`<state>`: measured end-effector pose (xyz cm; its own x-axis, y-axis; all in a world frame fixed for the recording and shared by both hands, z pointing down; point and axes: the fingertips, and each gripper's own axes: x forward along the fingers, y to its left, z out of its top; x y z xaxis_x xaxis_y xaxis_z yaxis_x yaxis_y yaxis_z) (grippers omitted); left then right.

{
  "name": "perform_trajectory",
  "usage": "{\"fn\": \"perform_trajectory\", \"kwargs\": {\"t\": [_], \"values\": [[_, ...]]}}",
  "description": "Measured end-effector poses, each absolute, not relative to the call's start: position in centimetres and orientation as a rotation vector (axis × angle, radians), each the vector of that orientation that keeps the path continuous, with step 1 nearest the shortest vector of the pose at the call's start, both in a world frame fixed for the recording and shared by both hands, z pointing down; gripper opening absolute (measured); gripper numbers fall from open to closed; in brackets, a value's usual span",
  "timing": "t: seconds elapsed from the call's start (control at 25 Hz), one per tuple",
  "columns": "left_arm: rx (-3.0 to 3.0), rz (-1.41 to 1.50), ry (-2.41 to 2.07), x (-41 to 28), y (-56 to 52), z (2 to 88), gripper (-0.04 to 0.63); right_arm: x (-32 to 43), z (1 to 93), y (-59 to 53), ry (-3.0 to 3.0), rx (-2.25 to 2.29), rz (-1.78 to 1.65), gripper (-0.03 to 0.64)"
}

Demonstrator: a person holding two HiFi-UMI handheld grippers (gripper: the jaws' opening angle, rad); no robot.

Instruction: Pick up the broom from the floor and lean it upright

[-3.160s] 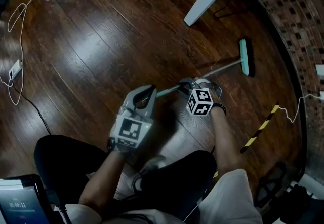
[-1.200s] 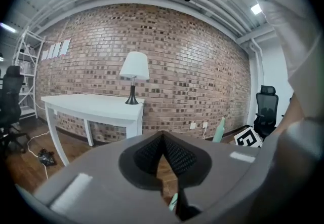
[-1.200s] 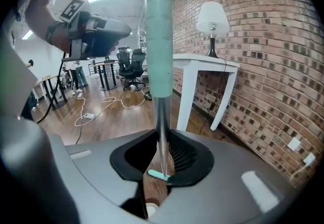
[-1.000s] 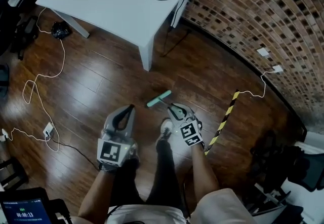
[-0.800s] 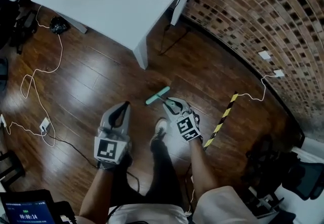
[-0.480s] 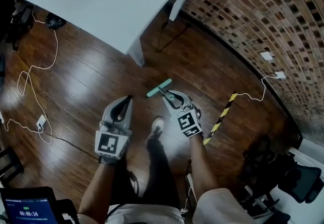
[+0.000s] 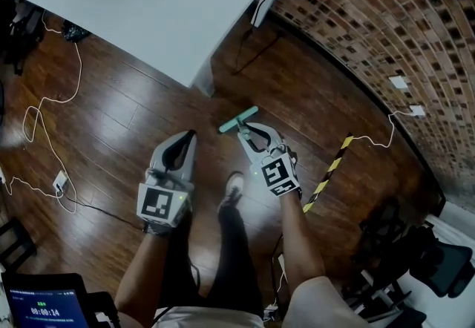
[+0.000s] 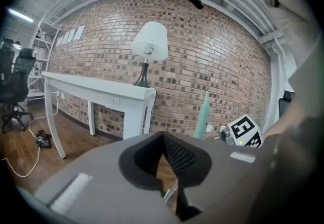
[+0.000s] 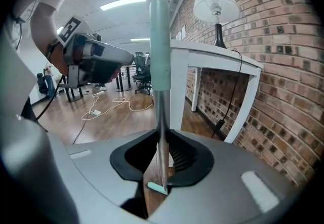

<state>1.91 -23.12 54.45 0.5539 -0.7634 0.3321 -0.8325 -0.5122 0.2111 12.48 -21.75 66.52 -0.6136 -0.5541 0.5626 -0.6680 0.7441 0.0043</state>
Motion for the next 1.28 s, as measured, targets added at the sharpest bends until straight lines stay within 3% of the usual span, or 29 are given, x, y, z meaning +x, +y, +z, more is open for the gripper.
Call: {"fn": "perform_trajectory", "kwargs": {"t": [0.8, 1.28], "values": [[2.426, 0.306, -1.353, -1.2, -21.9, 54.5, 0.000, 9.1, 71.1, -31.3, -2.340, 0.981, 0.326, 0.092], [2.418, 0.309, -1.349, -2.0, -22.5, 55.5, 0.000, 7.8, 71.8, -31.4, -2.391, 0.895, 0.228, 0.116]]}}
